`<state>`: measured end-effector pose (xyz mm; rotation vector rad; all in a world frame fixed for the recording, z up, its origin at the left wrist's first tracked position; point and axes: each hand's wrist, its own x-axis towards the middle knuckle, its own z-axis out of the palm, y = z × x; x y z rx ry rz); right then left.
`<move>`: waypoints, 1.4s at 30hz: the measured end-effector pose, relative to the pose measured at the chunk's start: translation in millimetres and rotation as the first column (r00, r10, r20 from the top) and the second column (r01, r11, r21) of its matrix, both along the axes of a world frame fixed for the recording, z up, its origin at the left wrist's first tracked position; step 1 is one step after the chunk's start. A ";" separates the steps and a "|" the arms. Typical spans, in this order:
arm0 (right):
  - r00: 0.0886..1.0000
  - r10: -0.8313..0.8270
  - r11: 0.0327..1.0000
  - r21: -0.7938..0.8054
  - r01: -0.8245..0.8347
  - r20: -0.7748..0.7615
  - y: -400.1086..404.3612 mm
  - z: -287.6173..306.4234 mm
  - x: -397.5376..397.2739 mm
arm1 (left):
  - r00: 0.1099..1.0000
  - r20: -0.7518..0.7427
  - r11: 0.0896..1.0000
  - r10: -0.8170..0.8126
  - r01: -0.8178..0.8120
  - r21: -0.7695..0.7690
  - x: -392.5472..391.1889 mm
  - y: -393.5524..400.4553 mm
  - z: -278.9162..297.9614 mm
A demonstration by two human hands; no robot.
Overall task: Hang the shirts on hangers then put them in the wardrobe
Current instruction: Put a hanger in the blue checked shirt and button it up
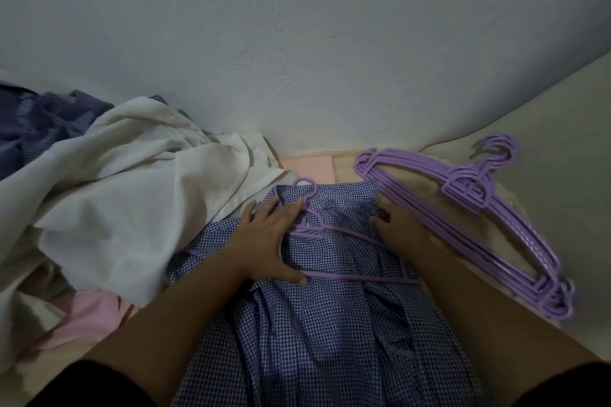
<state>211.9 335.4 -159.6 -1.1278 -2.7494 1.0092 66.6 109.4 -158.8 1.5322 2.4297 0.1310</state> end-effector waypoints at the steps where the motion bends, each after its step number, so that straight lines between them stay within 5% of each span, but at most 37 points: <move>1: 1.000 -0.010 1.000 0.009 0.010 -0.009 -0.4 -1.1 -1.1 | 1.000 -0.016 1.000 -0.001 0.001 -0.029 -2.2 2.8 0.1; 6: 0.997 -0.066 0.995 0.072 0.069 -0.047 -0.8 -5.5 -4.4 | 1.000 0.015 0.997 0.011 -0.010 -0.078 -6.9 5.7 -2.4; 12: 0.989 -0.113 0.994 -0.013 0.112 -0.096 -0.5 -5.5 -5.4 | 0.991 0.114 0.995 0.069 -0.077 0.068 -6.5 0.5 -5.8; 22: 0.951 -0.271 0.961 0.017 0.276 -0.149 13.8 10.5 9.3 | 0.986 0.050 0.972 0.159 -0.166 0.169 -12.7 -7.2 -1.6; 33: 0.947 -0.198 0.941 0.220 0.256 -0.252 2.5 39.1 16.3 | 0.988 -0.087 0.988 0.128 -0.119 0.096 -8.2 -7.8 15.6; 42: 0.926 -0.268 0.961 -0.137 0.239 -0.267 -37.3 52.4 9.2 | 0.968 -0.119 0.974 0.219 -0.211 0.081 -5.9 0.6 19.4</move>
